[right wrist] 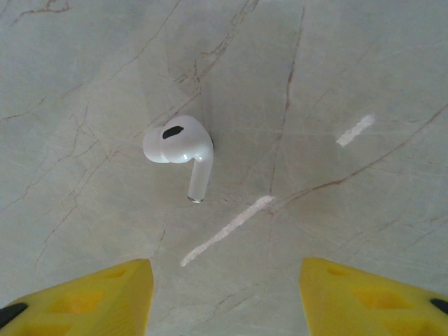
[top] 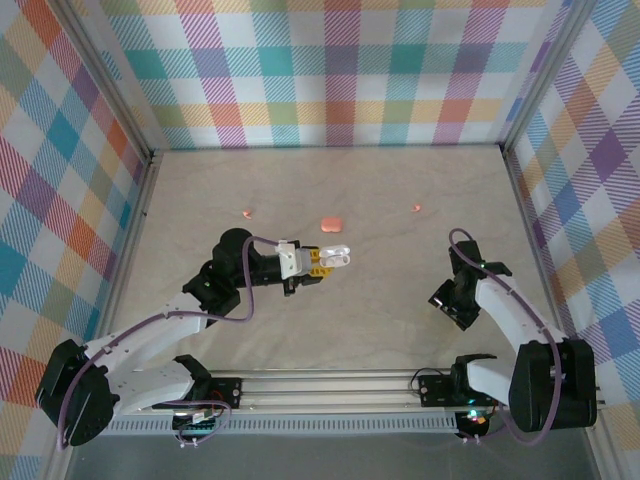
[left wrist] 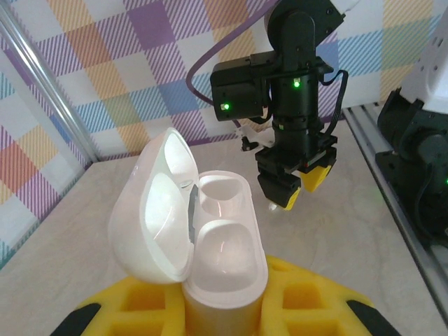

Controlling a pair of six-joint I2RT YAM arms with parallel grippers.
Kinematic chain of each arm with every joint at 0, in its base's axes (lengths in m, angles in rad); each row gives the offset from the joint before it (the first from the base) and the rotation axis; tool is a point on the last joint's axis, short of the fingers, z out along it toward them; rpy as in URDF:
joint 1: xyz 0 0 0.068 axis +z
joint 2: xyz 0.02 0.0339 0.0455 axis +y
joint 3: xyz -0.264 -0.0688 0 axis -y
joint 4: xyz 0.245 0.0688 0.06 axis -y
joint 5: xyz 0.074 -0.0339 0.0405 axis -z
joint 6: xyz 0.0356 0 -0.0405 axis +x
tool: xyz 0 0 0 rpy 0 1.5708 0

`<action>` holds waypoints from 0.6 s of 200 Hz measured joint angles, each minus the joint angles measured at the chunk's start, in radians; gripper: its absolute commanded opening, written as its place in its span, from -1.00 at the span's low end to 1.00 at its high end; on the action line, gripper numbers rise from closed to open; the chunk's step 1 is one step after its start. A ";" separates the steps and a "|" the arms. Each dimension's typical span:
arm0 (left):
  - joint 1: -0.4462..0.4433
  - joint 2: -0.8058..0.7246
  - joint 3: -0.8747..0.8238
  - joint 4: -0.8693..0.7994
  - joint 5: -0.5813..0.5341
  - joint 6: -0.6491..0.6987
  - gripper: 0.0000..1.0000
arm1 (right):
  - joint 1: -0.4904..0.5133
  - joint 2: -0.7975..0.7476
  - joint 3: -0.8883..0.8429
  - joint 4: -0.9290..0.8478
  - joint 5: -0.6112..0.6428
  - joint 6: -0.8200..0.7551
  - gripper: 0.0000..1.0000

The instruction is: Insert the wireless bluetooth earbuds into the charging case

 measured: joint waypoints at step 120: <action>-0.050 -0.021 -0.010 -0.086 -0.140 0.147 -0.84 | 0.000 0.126 -0.005 0.145 -0.076 -0.050 -0.32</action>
